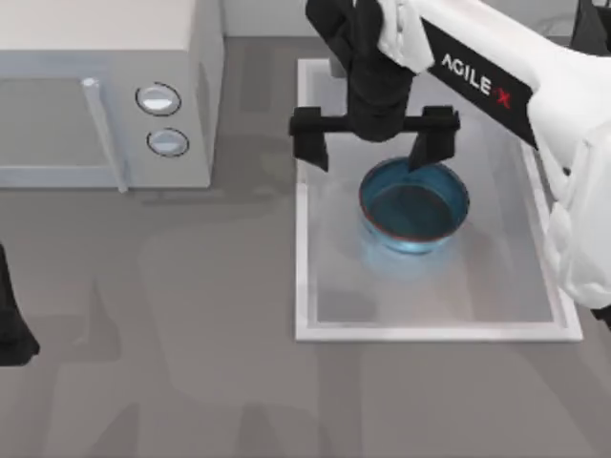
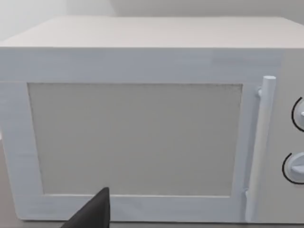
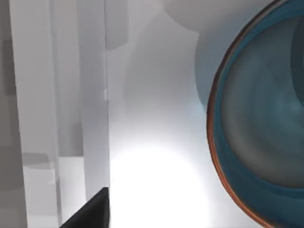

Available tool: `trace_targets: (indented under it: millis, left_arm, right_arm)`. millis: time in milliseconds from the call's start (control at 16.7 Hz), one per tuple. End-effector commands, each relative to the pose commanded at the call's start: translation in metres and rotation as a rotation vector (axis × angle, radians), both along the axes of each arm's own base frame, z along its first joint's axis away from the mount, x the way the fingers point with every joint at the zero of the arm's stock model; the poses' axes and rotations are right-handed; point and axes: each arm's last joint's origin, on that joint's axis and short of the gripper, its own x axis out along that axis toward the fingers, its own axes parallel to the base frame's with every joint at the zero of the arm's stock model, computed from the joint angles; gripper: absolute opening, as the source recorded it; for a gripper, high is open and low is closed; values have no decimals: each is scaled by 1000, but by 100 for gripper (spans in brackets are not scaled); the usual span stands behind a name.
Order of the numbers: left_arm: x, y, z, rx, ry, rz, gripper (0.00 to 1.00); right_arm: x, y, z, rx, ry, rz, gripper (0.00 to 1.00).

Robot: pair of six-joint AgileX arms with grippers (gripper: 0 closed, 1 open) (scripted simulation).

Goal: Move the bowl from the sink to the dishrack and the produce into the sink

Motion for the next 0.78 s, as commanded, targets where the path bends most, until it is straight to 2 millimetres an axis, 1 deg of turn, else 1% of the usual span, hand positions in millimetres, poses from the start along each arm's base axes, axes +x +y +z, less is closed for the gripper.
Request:
trace_targets:
  millis: [420,540,780]
  left_arm:
    - [0,0,0,0,0,0,100]
    - [0,0,0,0,0,0,100]
    - [0,0,0,0,0,0,100]
  right_arm:
    - [1,-1,0,3,-2,-4,100]
    - [5,0,-15,4,-1,-1,100]
    - [16,2,-69,4,-1,0,100]
